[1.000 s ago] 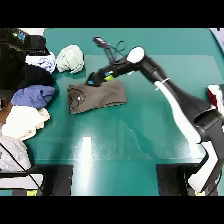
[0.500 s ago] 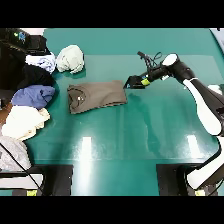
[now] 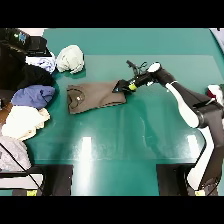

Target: Fold the shirts.

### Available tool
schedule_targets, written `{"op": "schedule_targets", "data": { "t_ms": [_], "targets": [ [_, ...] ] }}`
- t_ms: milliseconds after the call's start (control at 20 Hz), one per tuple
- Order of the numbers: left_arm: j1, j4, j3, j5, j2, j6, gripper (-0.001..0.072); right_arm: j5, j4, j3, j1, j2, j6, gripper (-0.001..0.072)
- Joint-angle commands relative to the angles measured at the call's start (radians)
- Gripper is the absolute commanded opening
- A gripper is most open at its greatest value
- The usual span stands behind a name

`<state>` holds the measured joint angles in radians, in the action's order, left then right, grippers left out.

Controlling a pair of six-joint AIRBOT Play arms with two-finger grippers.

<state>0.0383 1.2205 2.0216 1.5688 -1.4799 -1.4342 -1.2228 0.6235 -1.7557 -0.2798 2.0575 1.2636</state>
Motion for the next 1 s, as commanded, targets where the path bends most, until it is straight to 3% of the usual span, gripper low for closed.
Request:
{"op": "schedule_targets", "data": {
  "t_ms": [0,50,100,250,550,750,950],
  "targets": [
    [0.0,-0.001,0.0,0.026,0.001,0.002,0.0024,0.004,-0.027,-0.087,-0.059,0.058,0.005,0.0321],
    [0.0,-0.002,0.0,0.029,0.001,0.001,0.0024,0.014,-0.027,-0.099,-0.066,0.058,-0.019,0.0094],
    [0.0,-0.002,0.0,0.031,0.001,0.002,0.0024,0.018,-0.027,-0.113,-0.071,0.052,-0.044,0.0018],
    [0.0,-0.002,0.0,0.043,0.001,0.002,0.0024,-0.014,0.008,-0.126,-0.04,-0.004,-0.068,0.0015],
    [0.0,-0.023,0.0,0.045,0.001,0.002,0.0024,-0.219,0.274,-0.125,0.244,-0.247,-0.062,0.0014],
    [0.0,-0.061,0.0,0.045,0.001,0.001,0.0024,-0.206,0.381,-0.125,0.536,-0.385,-0.014,0.0013],
    [0.0,-0.136,0.0,0.046,0.001,0.001,0.0024,-0.135,0.381,-0.125,0.815,-0.432,-0.01,0.0013]
  ]
}}
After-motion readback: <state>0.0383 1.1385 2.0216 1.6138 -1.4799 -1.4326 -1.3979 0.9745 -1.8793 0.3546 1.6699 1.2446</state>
